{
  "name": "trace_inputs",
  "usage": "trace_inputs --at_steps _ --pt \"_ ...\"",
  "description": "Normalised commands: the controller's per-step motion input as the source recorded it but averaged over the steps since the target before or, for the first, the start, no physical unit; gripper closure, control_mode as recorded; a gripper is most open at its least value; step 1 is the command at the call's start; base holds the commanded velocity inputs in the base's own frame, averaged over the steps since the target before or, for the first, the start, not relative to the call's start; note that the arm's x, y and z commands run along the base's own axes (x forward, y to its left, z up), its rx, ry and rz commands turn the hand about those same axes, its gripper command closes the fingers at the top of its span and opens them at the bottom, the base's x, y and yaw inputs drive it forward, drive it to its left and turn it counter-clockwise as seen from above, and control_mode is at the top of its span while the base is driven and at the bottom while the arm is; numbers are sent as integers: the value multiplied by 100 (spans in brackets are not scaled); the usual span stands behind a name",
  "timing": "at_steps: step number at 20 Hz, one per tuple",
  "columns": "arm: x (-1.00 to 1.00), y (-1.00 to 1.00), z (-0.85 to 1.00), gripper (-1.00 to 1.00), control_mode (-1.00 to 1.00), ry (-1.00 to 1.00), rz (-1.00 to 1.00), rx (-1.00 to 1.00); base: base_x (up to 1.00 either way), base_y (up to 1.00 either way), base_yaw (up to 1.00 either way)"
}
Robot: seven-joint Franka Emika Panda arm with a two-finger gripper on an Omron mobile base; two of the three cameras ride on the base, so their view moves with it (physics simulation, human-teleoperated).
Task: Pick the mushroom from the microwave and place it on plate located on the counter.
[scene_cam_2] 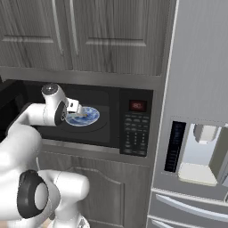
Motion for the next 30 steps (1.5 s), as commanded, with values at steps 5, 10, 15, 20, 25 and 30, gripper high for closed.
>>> trace_inputs --at_steps 5,10,15,20,25,30 --pt "50 10 -1 -100 -100 0 0 0 0 0 0" --pt "49 0 -14 -100 -100 0 0 0 0 0 0" --pt "4 0 -44 -100 -100 -14 0 0 0 0 0" --pt "2 0 -31 -100 -100 -21 0 0 0 0 0" --pt "30 1 0 -100 -100 4 0 0 0 0 0" --pt "41 0 0 -100 -100 6 0 0 0 0 0"
